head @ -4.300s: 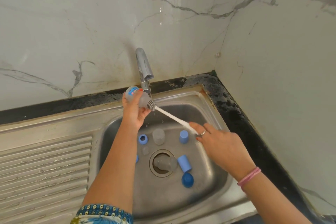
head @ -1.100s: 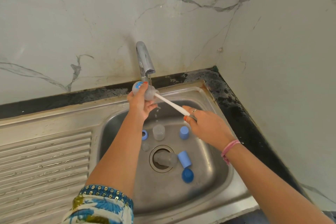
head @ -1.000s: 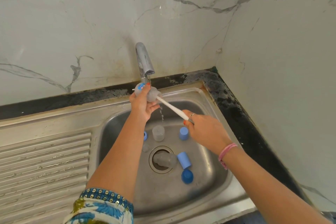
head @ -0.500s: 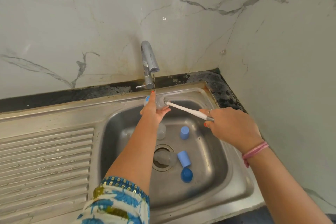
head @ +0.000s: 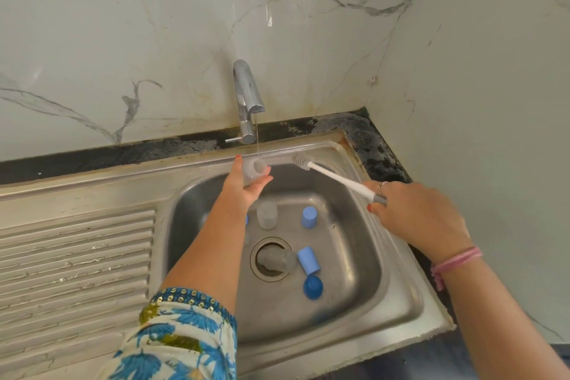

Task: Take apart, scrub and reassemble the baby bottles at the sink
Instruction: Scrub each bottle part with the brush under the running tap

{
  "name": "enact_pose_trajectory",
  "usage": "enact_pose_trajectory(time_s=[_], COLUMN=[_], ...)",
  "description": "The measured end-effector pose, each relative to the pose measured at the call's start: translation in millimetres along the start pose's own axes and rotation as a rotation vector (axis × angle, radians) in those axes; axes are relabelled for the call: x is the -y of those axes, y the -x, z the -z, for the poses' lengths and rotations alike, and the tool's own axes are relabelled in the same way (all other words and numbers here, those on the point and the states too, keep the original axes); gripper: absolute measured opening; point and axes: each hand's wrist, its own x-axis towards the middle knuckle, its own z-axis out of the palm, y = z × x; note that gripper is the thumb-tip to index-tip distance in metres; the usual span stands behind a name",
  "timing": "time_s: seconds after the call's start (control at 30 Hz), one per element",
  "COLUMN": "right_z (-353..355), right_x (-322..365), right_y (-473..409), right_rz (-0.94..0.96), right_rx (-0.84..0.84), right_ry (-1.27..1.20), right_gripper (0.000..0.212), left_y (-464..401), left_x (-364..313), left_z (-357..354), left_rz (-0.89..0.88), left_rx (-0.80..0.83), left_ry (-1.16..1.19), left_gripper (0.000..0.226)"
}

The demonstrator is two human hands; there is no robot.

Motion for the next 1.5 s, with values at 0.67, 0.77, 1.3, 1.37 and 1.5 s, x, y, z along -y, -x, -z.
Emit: enact_pose_trajectory(time_s=[0.67, 0.77, 1.3, 1.37, 1.5], right_z=[-54, -53, -57, -58, -57], right_x=[-2, 1, -2, -1, 1], right_y=[-19, -17, -7, -6, -4], right_rz=[-0.038, -0.049, -0.081, -0.08, -0.075], right_rx=[0.119, 0.127, 0.142, 0.136, 0.123], right_ry=[-0.221, -0.227, -0.222, -0.225, -0.199], right_gripper=[0.038, 0.038, 0.031, 0.032, 0.031], left_y=[24, 27, 38, 39, 43], left_x=[8, 8, 1, 2, 6], left_z=[-5, -5, -10, -7, -5], left_rz=[0.112, 0.107, -0.171, -0.247, -0.421], left_rx=[0.136, 0.15, 0.227, 0.248, 0.28], left_ry=[-0.044, -0.055, -0.195, -0.282, -0.448], left_gripper=[0.047, 0.048, 0.025, 0.027, 0.059])
